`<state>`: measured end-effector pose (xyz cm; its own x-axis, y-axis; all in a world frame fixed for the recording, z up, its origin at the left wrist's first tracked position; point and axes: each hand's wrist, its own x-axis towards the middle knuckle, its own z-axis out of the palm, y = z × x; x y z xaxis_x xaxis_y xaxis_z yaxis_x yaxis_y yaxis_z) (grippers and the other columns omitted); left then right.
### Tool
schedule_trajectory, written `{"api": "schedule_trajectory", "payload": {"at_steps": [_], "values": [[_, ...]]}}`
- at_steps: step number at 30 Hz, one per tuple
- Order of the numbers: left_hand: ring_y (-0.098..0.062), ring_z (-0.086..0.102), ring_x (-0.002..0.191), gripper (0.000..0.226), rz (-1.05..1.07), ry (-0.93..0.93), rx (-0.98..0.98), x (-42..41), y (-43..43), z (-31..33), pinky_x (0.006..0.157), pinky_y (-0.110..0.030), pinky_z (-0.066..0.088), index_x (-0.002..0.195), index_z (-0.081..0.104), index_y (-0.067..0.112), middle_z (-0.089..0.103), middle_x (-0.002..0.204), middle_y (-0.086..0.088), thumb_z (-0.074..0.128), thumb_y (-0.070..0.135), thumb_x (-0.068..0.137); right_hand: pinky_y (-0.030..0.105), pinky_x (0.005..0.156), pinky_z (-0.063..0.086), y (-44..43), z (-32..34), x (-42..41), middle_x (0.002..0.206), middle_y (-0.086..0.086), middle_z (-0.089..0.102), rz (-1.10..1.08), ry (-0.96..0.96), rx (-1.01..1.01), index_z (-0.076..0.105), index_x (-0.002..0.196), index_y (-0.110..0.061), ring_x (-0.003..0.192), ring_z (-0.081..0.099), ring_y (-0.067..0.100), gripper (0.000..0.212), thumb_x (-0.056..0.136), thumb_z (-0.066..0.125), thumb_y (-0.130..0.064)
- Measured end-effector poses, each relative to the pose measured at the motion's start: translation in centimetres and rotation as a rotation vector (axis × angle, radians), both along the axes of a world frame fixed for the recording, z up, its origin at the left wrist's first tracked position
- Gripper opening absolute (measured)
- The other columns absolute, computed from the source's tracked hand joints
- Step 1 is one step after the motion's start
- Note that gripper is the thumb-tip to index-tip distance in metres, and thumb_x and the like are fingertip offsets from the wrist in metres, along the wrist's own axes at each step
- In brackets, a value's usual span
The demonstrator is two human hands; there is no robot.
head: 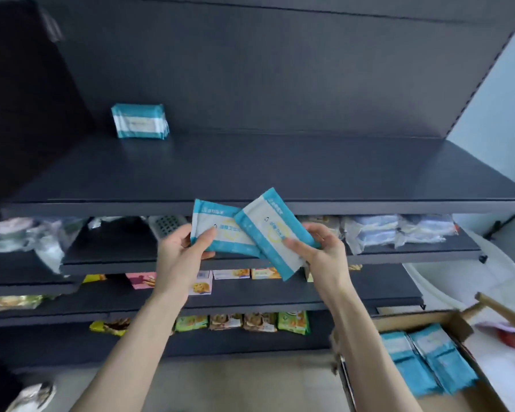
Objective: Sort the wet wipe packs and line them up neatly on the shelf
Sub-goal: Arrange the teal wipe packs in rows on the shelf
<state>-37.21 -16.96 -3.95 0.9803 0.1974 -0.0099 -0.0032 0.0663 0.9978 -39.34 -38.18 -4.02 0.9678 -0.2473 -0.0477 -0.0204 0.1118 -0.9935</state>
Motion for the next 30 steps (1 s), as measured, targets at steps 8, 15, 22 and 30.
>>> {"api": "schedule_trajectory", "payload": {"at_steps": [8,15,22,30], "values": [[-0.017,0.069,0.091,0.007,0.03,-0.023,-0.029,7.3,10.5,1.9,0.076,-0.035,0.059,0.096,0.064,0.009,0.07,0.1,-0.008,0.063,0.009,0.089,0.028,0.057,0.055,10.3,2.5,8.8,0.098,0.009,0.07,0.005,-0.032,-0.016,0.058,0.101,-0.007,0.075,0.069,0.013,0.026,0.08,0.074,-0.009],[-0.02,0.068,0.094,0.008,0.01,-0.048,0.024,15.6,18.9,2.6,0.079,-0.038,0.057,0.096,0.065,0.007,0.07,0.1,-0.009,0.063,0.008,0.089,0.025,0.064,0.055,18.2,2.6,17.3,0.103,0.007,0.067,-0.008,-0.061,0.042,0.054,0.102,-0.015,0.087,0.068,0.018,0.028,0.085,0.062,0.006],[-0.01,0.059,0.076,0.009,0.055,-0.052,0.126,23.9,23.7,3.3,0.065,-0.025,0.042,0.077,0.068,0.02,0.07,0.082,0.002,0.07,0.014,0.085,0.019,0.062,0.053,23.2,4.0,24.6,0.099,0.004,0.068,-0.055,-0.098,0.014,0.055,0.104,-0.008,0.084,0.069,0.012,0.028,0.082,0.069,0.003],[0.003,0.062,0.066,0.008,0.006,-0.02,0.206,32.3,25.5,2.5,0.054,-0.009,0.045,0.092,0.065,0.013,0.067,0.085,0.005,0.065,0.006,0.087,0.016,0.056,0.052,25.3,4.5,33.0,0.087,0.0,0.067,0.006,-0.102,-0.092,0.056,0.091,-0.01,0.074,0.066,0.008,0.023,0.081,0.067,0.009]]}}
